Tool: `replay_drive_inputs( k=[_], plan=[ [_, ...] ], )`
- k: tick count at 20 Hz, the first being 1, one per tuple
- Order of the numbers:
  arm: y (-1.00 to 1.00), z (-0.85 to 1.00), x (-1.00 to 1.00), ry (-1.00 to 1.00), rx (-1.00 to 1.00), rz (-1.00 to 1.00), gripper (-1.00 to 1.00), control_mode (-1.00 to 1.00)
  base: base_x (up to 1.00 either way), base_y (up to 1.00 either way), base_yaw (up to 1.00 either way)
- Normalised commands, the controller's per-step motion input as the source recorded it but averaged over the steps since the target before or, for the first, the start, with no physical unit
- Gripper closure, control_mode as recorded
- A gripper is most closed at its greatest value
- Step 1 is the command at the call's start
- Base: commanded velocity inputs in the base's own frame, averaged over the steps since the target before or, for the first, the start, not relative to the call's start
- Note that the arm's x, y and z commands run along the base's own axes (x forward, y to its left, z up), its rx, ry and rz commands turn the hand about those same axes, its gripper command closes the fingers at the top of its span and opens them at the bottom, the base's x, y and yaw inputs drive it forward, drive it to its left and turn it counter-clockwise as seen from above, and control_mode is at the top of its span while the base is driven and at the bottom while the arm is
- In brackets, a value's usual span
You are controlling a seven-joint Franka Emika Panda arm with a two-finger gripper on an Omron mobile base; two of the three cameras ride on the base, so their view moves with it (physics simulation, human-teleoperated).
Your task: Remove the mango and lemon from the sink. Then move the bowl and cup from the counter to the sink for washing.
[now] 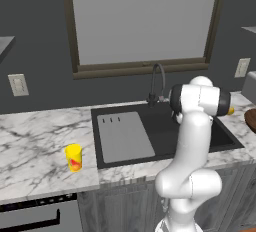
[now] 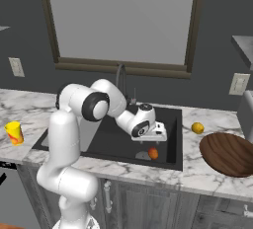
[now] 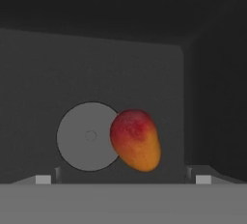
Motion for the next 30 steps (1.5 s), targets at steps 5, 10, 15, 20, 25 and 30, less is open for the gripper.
replay_drive_inputs(
  k=[5, 10, 15, 20, 25, 30],
  plan=[
    [-0.03, -0.17, 0.01, 0.00, -0.02, 0.00, -1.00, -1.00, 0.00, 0.00, 0.00],
    [-0.08, -0.15, 0.00, 0.00, -0.02, 0.00, -1.00, -1.00, 0.00, 0.00, 0.00],
    [-0.06, -0.16, 0.02, 0.00, -0.02, 0.00, -1.00, -1.00, 0.00, 0.00, 0.00],
    [-0.02, -0.18, 0.02, 0.00, 0.00, 0.01, -1.00, -1.00, 0.00, 0.00, 0.00],
    [-0.02, -0.18, 0.02, 0.00, 0.00, 0.01, -1.00, -1.00, 0.00, 0.00, 0.00],
    [-0.04, -0.18, 0.02, 0.00, 0.00, 0.00, -1.00, -1.00, 0.00, 0.00, 0.00]
  ],
)
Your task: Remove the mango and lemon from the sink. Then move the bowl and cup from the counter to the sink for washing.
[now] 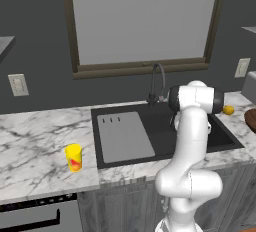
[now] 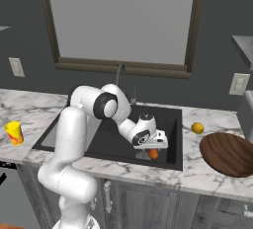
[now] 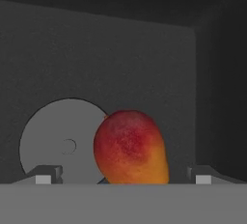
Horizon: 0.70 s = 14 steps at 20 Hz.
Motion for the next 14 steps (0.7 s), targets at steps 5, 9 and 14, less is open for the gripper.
replay_drive_inputs(
  k=[5, 9, 14],
  plan=[
    [-0.04, -0.19, 0.03, 0.00, 0.00, 0.00, -1.00, -1.00, 0.00, 0.00, 0.00],
    [-0.04, -0.19, 0.04, 0.00, 0.00, 0.01, -1.00, -1.00, 0.00, 0.00, 0.00],
    [-0.05, -0.18, 0.05, 0.00, 0.00, 0.01, -1.00, -1.00, 0.00, 0.00, 0.00]
  ],
)
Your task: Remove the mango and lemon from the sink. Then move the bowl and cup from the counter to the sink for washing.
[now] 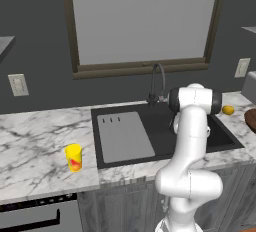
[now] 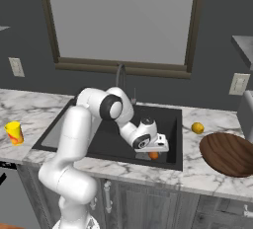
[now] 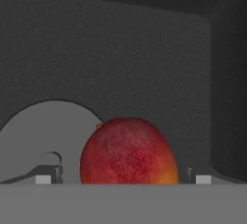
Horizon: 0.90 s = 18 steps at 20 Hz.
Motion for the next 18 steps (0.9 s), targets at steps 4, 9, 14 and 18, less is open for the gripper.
replay_drive_inputs(
  k=[4, 9, 14, 18],
  plan=[
    [-0.05, -0.18, 0.04, 0.00, 0.00, 0.01, -1.00, -1.00, 0.00, 0.00, 0.00],
    [-0.03, -0.17, 0.01, 0.00, 0.00, 0.00, 1.00, -1.00, 0.00, 0.00, 0.00],
    [-0.02, -0.13, 0.00, 0.00, 0.00, 0.00, 1.00, -1.00, 0.00, 0.00, 0.00],
    [-0.03, -0.06, -0.01, 0.01, 0.00, 0.01, 1.00, -1.00, 0.00, 0.00, 0.00]
  ],
)
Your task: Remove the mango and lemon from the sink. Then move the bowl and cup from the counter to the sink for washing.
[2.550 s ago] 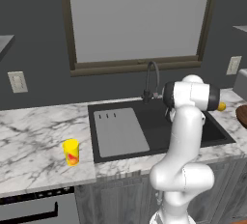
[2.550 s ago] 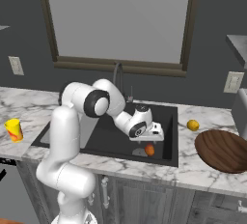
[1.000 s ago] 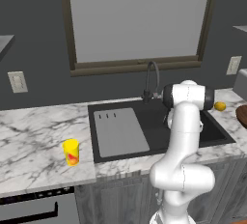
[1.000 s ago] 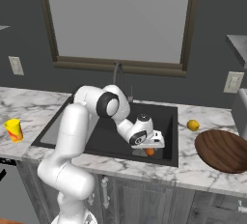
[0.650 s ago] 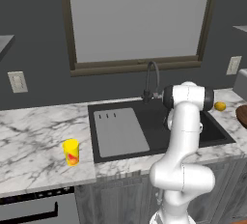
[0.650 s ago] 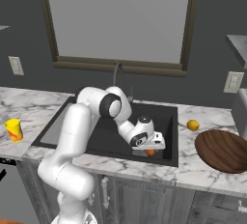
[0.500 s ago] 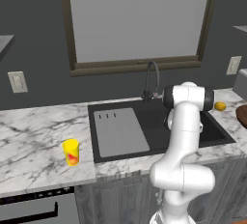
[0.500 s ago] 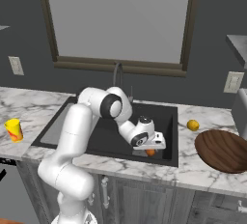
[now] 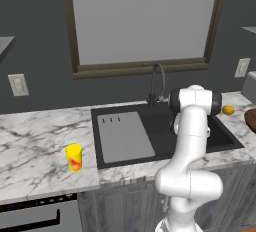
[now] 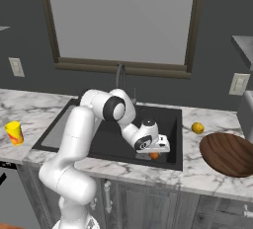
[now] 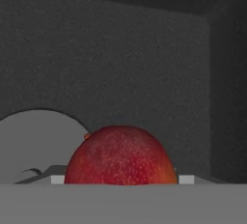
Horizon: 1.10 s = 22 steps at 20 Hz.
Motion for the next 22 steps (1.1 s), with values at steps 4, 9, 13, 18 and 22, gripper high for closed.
replay_drive_inputs(
  k=[4, 9, 13, 18, 22],
  plan=[
    [-0.06, 0.11, -0.10, 0.00, 0.00, 0.03, 1.00, -1.00, 0.00, 0.00, 0.00],
    [-0.07, 0.31, -0.12, 0.00, 0.00, 0.04, 1.00, -1.00, 0.00, 0.00, 0.00],
    [-0.13, 0.40, -0.15, 0.00, 0.00, 0.04, 1.00, -1.00, 0.00, 0.00, 0.00],
    [-0.06, 0.45, -0.12, 0.00, 0.00, 0.04, 1.00, -1.00, 0.00, 0.00, 0.00],
    [-0.02, 0.48, -0.11, 0.00, 0.00, 0.06, 1.00, -1.00, 0.00, 0.00, 0.00]
  ],
)
